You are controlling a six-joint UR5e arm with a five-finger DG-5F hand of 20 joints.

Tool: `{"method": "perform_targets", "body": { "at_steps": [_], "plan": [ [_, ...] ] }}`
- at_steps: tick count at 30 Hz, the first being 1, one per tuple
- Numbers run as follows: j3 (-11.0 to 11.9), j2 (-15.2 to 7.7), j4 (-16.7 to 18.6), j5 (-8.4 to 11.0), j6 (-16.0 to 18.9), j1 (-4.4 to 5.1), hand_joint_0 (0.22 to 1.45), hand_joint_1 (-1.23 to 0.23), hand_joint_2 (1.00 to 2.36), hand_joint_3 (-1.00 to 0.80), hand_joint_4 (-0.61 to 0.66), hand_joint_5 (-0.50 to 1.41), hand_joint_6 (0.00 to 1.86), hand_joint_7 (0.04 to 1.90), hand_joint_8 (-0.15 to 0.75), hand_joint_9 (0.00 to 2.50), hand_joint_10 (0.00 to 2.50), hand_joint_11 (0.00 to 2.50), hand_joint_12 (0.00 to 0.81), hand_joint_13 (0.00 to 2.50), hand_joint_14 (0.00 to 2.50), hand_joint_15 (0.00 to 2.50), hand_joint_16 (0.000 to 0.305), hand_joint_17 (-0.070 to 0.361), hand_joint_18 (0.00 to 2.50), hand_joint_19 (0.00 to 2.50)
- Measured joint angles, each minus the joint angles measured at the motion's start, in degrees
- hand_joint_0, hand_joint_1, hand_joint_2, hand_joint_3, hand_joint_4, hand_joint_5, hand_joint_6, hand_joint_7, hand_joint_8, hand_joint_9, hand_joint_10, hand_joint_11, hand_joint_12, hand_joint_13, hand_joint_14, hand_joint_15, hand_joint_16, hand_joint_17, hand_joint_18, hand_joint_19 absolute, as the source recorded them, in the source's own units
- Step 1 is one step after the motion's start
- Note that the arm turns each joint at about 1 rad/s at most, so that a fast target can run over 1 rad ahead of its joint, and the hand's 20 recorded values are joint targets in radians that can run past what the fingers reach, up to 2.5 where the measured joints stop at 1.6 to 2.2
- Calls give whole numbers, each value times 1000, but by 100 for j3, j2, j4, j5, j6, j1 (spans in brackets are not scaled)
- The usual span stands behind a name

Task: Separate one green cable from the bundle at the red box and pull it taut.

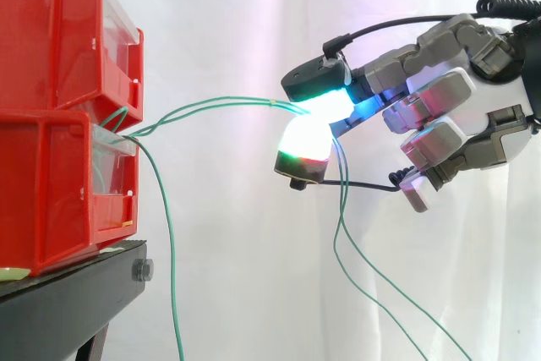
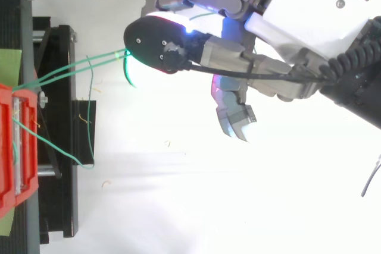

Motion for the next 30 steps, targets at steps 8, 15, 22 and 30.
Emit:
{"method": "perform_targets", "body": {
  "at_steps": [8, 15, 22, 30],
  "plan": [
    [-1, 1, -8, 0, 14, 0, 566, -676, 1178, -120, 211, 136, 519, 1401, 301, 2190, 21, 542, 513, 1864, 19, 605, 96, 217, 1547, 363],
    [-2, 1, -9, 0, 26, 0, 572, -696, 1114, -71, 206, 131, 528, 1391, 312, 2153, 22, 542, 515, 1844, 18, 622, 98, 220, 1533, 358],
    [-2, 1, -2, 0, 20, 0, 546, -746, 1162, -61, 207, 127, 531, 1381, 314, 2133, 22, 532, 520, 1833, 19, 627, 100, 226, 1535, 346],
    [-4, 1, 8, 0, 9, 0, 566, -802, 1005, -108, 198, 116, 546, 1343, 317, 2091, 20, 541, 519, 1809, 18, 640, 101, 228, 1510, 348]
  ]
}}
